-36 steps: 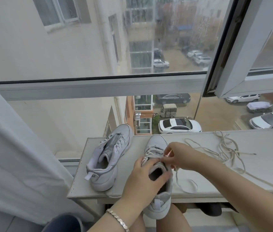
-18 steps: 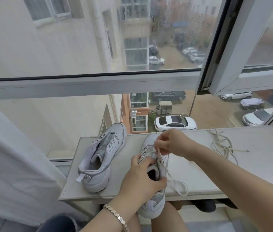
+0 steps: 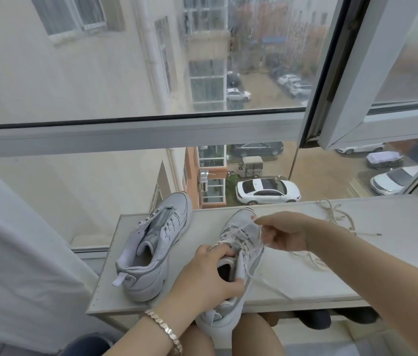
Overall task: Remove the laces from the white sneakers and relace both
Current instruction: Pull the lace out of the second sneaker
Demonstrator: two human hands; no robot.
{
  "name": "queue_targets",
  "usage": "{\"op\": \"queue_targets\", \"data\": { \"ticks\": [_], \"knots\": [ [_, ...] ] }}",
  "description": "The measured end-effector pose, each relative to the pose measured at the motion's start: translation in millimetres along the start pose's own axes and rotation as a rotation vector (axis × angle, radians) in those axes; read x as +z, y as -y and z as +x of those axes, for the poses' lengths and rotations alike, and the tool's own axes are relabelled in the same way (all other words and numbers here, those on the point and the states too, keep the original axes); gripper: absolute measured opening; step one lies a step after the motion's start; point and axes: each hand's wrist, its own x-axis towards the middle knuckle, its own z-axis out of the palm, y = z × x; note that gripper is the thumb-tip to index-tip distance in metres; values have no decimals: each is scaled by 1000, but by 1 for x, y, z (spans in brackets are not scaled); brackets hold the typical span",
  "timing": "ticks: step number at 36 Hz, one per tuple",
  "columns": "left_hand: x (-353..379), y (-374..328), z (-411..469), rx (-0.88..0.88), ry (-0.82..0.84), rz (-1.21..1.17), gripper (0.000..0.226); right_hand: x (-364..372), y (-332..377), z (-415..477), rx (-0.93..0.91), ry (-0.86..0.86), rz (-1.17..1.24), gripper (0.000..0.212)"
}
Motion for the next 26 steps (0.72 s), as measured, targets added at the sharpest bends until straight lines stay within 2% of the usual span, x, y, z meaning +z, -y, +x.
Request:
{"op": "queue_targets", "data": {
  "ticks": [1, 3, 5, 6, 7, 8, 9, 12, 13, 14, 16, 17, 20, 22, 26],
  "knots": [
    [-1, 0, 0, -3, 9, 12, 45, -5, 1, 2, -63, -52, -157, 30],
    [-3, -2, 2, -2, 34, 34, 47, -10, 6, 1, -383, -234, -731, 27],
    [-7, -3, 3, -9, 61, 54, 49, -15, 17, -4, -877, -401, -1310, 11],
    [-9, -3, 4, -15, 74, 66, 51, -18, 23, -8, -1132, -410, -1567, 8],
    [-10, -3, 4, -20, 88, 77, 53, -23, 26, -10, -1336, -374, -1680, 6],
    [-12, -2, 4, -24, 100, 85, 54, -27, 26, -10, -1445, -335, -1710, 6],
    [-13, -2, 4, -28, 109, 89, 54, -29, 24, -9, -1442, -337, -1674, 12],
    [-15, -2, 5, -47, 111, 68, 52, -25, 3, 5, -1121, -453, -1518, 34],
    [-15, -2, 4, -51, 104, 60, 50, -22, -6, 6, -1006, -411, -1427, 44],
    [-14, -1, 4, -52, 93, 60, 48, -18, -13, 4, -967, -350, -1268, 49],
    [-12, 0, 1, -50, 64, 82, 45, -10, -25, -7, -1039, -262, -992, 42],
    [-10, 1, 0, -52, 45, 98, 46, -8, -28, -14, -1104, -245, -988, 35],
    [-2, 0, -4, -56, -35, 173, 53, 2, -39, -27, -1253, -199, -1205, 18],
    [2, 0, -5, -48, -87, 223, 50, 9, -45, -29, -1238, -211, -1309, 17],
    [4, 1, -5, -54, -137, 209, 47, 14, -51, -20, -1124, -227, -1303, 17]
  ]
}}
